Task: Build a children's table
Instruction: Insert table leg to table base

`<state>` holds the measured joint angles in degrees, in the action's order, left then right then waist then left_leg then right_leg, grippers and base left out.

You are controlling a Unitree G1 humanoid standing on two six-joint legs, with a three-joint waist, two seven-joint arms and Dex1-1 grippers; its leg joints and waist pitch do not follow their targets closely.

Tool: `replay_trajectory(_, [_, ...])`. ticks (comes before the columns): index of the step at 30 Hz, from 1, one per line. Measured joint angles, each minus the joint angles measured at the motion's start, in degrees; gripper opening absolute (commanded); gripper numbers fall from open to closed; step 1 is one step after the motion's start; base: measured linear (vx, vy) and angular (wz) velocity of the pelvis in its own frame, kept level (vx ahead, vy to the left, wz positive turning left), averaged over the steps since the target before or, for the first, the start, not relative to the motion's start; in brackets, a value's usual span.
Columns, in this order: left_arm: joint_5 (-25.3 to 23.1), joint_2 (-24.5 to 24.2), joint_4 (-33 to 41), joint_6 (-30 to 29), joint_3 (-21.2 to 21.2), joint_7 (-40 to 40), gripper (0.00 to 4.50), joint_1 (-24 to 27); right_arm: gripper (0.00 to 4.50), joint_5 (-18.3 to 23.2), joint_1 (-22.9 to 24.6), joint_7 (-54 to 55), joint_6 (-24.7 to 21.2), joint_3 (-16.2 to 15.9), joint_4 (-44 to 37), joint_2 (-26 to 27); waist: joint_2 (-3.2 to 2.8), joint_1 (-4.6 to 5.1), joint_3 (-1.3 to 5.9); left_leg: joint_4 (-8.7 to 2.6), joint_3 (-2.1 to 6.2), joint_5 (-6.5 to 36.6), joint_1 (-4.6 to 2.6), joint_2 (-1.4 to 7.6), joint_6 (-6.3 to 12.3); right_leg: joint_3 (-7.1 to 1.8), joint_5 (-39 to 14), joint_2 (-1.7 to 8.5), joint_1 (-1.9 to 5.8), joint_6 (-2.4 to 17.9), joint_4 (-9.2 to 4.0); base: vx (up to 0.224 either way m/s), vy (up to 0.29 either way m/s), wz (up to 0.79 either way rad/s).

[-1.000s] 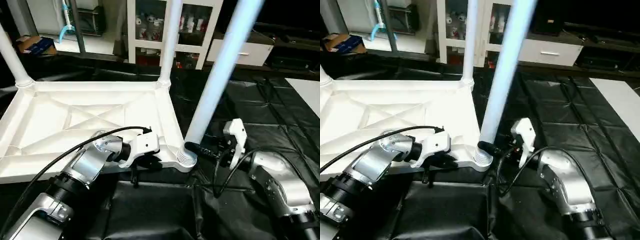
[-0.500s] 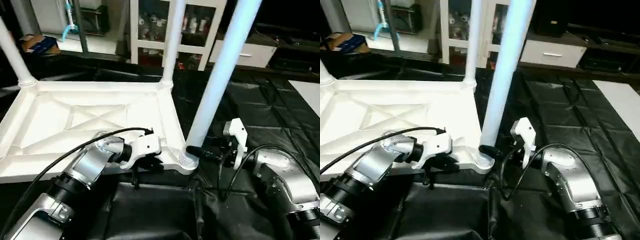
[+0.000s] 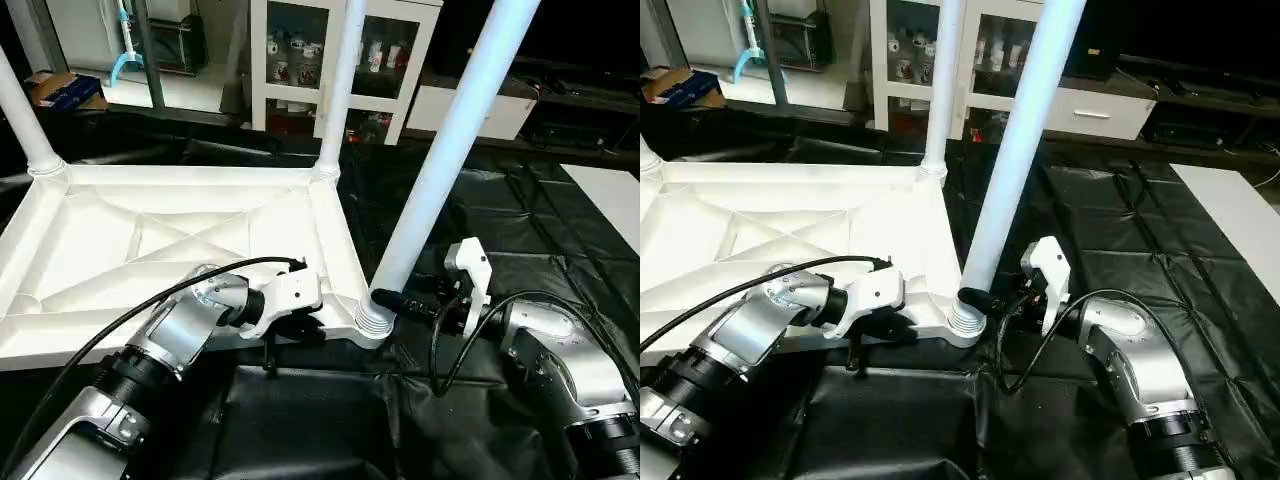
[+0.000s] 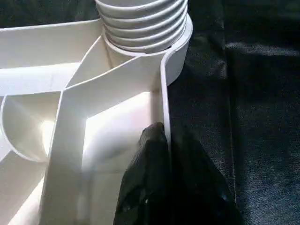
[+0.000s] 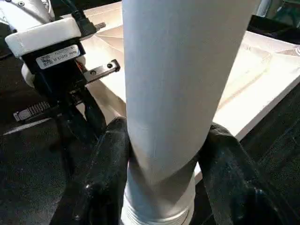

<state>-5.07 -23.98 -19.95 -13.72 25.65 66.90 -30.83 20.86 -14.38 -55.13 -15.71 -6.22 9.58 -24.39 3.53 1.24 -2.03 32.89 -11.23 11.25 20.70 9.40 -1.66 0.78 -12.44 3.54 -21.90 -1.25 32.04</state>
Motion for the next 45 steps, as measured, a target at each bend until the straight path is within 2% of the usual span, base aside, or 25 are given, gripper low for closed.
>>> replay_trajectory(18, [-0.11,-0.53,-0.18,-0.11,-0.73,-0.28,0.00,0.08,1.82,-0.29,-0.34,3.30,3.70,-0.25,1.80,2.76,0.06,0.17,-0.34,-0.25,0.04,0.00,-0.21,0.00,0.00,0.06,-0.01,-0.01,-0.20,0.00,-0.15,0.000,0.000,0.00])
replay_trajectory(25, [-0.10,-0.61,-0.13,-0.17,-1.23,-0.78,0.00,0.10,1.81,-0.50,-0.99,4.33,5.16,-0.01,2.51,3.96,-0.41,0.31,-0.86,-0.48,0.19,0.00,-0.19,-0.12,0.00,0.15,-0.01,0.00,-0.29,0.00,-1.08,0.000,0.000,0.00])
replay_trajectory(38, [0.04,-0.06,0.19,-1.11,-2.09,-1.16,0.00,0.19,1.81,-0.78,-0.68,5.25,7.26,-0.11,2.81,4.55,-0.47,0.16,-0.92,-0.52,0.13,0.00,-0.20,-0.19,0.00,0.04,-0.02,0.02,-0.37,0.03,-1.09,0.000,0.000,0.00])
replay_trajectory(41, [0.18,0.83,0.69,-3.24,-3.05,-3.47,0.00,0.36,1.81,-1.86,-0.77,9.77,8.49,0.02,3.06,6.73,-0.51,0.48,-0.98,-0.47,0.12,0.00,-0.20,-0.19,0.00,0.05,-0.05,0.04,-0.50,0.08,-1.09,0.000,0.000,0.00])
replay_trajectory(44, [0.26,2.68,2.51,-8.38,-4.96,-7.77,0.00,0.82,1.81,-3.91,-1.46,19.33,10.49,0.09,4.14,11.11,-0.67,1.77,-1.13,-0.53,0.12,0.00,-0.09,-0.38,0.00,0.07,-0.22,0.21,-1.05,0.38,-1.09,0.000,0.000,0.00])
replay_trajectory(45, [0.26,3.28,3.05,-9.86,-5.26,-8.91,0.00,0.91,1.81,-4.56,-1.63,21.42,11.09,0.09,4.51,11.80,-0.67,1.99,-1.13,-0.53,0.12,0.00,-0.06,-0.42,0.00,0.07,-0.21,0.25,-1.02,0.38,-1.09,0.000,0.000,0.00])
